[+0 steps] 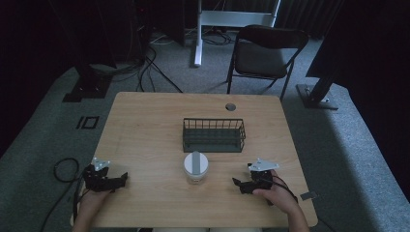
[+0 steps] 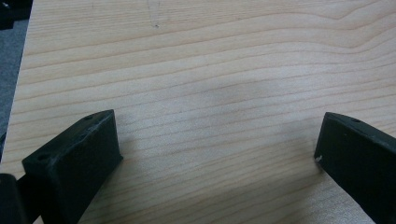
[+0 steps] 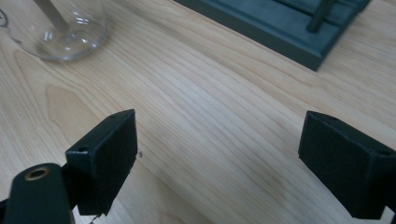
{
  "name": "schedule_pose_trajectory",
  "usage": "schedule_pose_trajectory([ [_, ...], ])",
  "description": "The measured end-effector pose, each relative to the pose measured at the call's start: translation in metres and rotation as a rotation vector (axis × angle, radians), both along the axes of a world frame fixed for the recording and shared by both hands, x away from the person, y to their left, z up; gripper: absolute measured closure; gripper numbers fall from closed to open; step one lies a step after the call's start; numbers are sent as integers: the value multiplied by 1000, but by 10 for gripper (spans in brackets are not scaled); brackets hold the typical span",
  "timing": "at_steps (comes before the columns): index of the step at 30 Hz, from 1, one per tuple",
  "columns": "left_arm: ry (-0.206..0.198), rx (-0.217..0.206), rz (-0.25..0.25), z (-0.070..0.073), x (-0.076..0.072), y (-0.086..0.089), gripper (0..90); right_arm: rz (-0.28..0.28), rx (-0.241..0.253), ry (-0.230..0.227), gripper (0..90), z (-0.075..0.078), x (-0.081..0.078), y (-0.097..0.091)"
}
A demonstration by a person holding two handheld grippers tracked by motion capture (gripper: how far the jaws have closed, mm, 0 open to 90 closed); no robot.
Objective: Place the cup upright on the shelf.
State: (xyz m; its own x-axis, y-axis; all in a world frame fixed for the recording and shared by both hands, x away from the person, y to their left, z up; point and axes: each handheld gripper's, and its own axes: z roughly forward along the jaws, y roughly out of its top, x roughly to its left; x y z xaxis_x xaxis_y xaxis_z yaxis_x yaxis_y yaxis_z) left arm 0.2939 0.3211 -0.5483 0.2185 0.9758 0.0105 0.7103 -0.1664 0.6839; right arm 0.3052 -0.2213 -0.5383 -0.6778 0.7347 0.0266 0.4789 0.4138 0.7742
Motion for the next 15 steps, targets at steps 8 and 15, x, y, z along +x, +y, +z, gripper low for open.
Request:
schedule_pose_trajectory([
  [8,0,0,0,0,0,0,2,46,10,-3,117,2,0,12],
  [15,0,0,0,0,0,0,2,91,16,-3,118,2,-3,25],
])
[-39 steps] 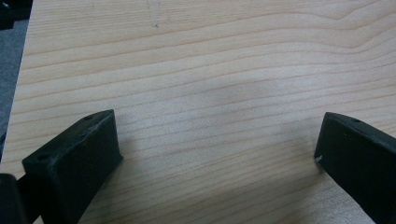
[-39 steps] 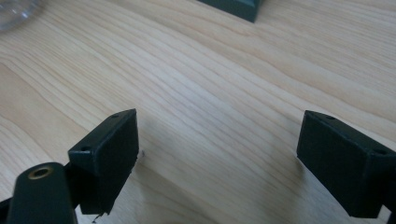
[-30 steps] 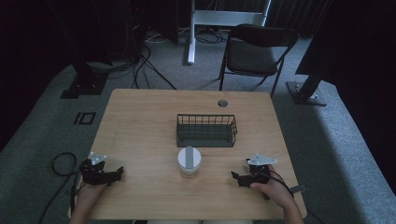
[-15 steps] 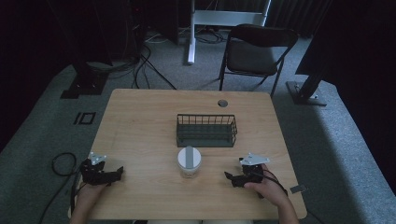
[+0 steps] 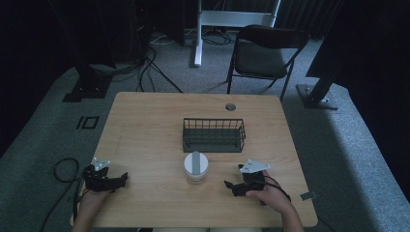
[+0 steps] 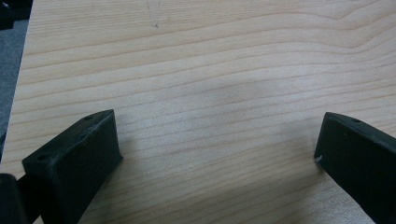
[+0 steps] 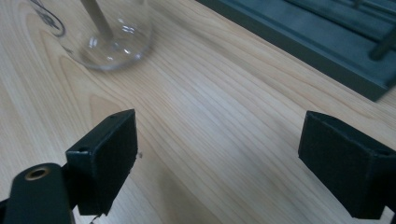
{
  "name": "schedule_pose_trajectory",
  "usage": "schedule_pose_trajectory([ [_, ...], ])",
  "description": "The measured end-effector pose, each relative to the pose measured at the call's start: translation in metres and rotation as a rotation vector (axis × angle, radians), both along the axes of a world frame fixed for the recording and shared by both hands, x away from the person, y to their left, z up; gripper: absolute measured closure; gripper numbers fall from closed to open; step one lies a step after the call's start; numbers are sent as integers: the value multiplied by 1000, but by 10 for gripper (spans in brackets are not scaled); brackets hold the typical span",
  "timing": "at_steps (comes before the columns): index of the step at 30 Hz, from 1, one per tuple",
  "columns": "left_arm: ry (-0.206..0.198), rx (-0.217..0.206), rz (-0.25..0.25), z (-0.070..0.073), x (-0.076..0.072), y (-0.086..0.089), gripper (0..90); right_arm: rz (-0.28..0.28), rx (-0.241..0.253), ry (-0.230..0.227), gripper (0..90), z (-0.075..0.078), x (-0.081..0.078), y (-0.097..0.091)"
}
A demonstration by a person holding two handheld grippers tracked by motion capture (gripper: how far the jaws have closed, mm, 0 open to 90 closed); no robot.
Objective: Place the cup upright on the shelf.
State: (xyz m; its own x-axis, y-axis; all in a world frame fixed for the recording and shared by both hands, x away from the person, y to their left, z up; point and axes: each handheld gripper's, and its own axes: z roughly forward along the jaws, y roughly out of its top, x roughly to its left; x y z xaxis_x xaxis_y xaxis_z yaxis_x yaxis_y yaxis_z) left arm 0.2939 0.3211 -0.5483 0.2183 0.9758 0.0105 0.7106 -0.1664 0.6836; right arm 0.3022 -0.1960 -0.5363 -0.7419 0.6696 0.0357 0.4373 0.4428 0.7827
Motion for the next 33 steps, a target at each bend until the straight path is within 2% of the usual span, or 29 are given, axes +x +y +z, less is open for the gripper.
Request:
schedule_pose_trajectory([
  [9,0,0,0,0,0,0,2,36,9,-4,127,-1,-2,15],
  [10,0,0,0,0,0,0,2,56,4,-7,127,0,-3,21],
  [14,0,0,0,0,0,0,2,74,-5,-14,127,0,-3,27],
  [24,0,0,1,0,0,0,2,124,28,-23,127,-2,-3,54],
  [33,0,0,1,0,0,0,2,149,68,-35,129,4,-2,71],
])
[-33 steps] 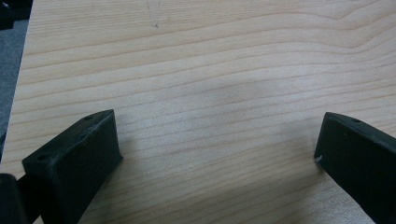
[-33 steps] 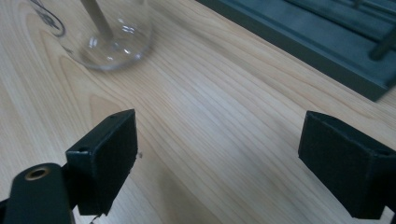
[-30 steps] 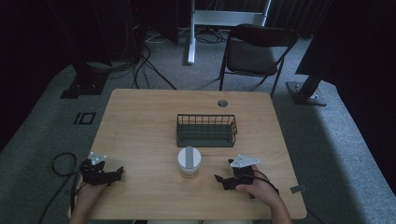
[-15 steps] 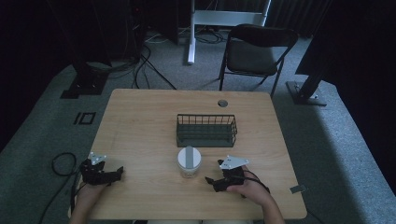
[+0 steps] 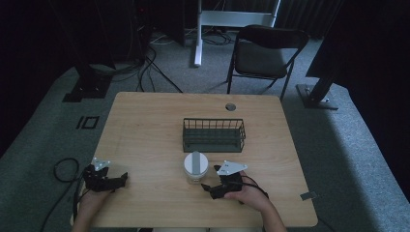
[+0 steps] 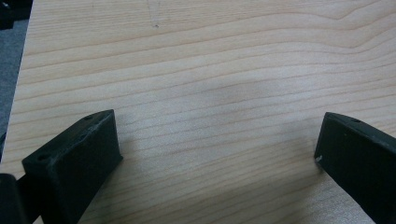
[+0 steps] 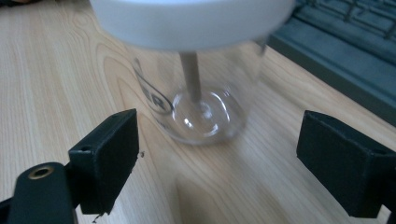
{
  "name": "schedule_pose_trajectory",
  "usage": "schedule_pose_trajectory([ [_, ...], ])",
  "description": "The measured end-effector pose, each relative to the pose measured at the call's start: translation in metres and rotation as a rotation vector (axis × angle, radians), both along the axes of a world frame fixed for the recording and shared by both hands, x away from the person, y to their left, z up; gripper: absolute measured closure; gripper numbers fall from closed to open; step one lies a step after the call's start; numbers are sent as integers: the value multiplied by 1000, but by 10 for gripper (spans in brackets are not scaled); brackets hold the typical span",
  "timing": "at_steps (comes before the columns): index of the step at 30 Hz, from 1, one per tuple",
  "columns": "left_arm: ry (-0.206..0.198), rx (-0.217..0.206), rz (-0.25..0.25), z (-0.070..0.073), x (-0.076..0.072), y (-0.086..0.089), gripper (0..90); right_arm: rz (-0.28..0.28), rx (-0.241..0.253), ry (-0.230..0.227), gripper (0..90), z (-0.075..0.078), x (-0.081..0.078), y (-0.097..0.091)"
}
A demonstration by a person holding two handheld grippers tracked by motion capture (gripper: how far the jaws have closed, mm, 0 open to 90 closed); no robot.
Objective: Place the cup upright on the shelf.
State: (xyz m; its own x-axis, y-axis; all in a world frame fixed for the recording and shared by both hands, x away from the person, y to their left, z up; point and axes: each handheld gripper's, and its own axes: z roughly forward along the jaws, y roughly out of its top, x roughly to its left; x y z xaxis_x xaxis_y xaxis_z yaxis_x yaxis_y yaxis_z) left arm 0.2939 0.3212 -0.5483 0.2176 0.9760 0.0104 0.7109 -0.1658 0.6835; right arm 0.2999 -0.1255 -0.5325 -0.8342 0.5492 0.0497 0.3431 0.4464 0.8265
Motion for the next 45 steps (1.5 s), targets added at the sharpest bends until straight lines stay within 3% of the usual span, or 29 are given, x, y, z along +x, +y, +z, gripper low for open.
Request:
schedule_pose_trajectory([
  [20,0,0,0,0,0,0,2,24,65,-21,129,5,7,25],
  [36,-1,1,-4,0,0,0,2,15,134,-33,135,2,13,32],
  [45,-1,1,-4,0,0,0,2,1,129,-43,159,0,14,36],
])
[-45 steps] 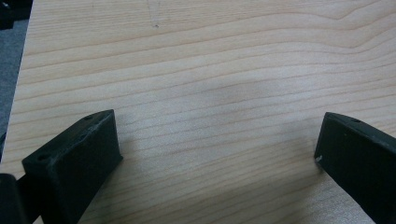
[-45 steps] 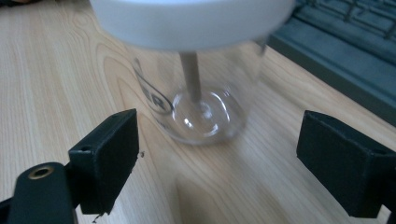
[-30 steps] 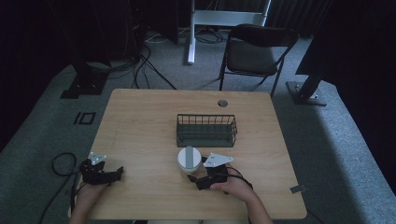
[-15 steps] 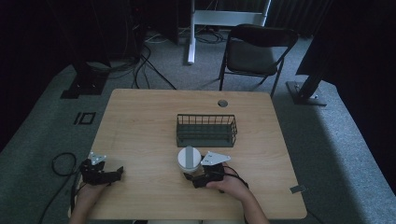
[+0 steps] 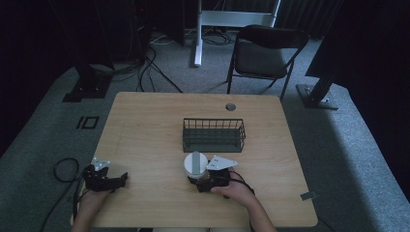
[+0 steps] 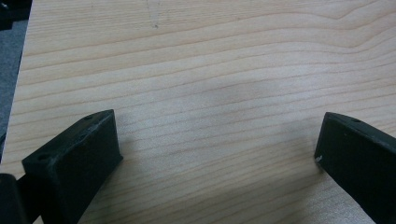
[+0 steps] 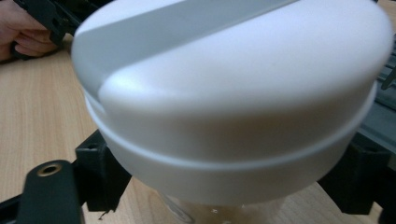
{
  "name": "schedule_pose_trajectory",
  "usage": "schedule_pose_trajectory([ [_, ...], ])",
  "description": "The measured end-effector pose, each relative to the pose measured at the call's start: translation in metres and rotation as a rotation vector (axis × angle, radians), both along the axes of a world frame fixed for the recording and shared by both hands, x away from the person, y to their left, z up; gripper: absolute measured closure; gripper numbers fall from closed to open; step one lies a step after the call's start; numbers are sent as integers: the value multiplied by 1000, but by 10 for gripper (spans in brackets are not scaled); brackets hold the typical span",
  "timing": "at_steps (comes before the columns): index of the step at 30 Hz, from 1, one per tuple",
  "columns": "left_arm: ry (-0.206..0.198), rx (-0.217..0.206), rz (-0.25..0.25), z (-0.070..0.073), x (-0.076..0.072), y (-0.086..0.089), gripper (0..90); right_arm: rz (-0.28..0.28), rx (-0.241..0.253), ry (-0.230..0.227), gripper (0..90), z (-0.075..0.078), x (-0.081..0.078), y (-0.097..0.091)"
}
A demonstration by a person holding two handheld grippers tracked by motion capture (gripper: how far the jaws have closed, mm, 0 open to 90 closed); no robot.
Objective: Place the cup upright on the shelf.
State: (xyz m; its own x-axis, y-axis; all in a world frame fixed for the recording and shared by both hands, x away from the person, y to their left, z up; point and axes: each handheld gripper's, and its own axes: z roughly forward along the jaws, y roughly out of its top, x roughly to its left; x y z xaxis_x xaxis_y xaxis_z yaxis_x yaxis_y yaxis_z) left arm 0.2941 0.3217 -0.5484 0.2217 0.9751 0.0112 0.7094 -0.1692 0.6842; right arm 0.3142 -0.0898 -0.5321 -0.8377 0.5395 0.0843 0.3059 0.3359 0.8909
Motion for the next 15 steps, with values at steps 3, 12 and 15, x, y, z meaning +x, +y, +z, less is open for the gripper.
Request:
schedule_pose_trajectory([
  [3,0,0,-1,0,0,0,1,4,-4,0,162,0,0,0],
  [12,0,0,0,0,0,0,1,17,-42,-52,181,4,-1,2],
  [15,0,0,0,0,0,0,1,16,-50,-44,182,5,-1,2],
])
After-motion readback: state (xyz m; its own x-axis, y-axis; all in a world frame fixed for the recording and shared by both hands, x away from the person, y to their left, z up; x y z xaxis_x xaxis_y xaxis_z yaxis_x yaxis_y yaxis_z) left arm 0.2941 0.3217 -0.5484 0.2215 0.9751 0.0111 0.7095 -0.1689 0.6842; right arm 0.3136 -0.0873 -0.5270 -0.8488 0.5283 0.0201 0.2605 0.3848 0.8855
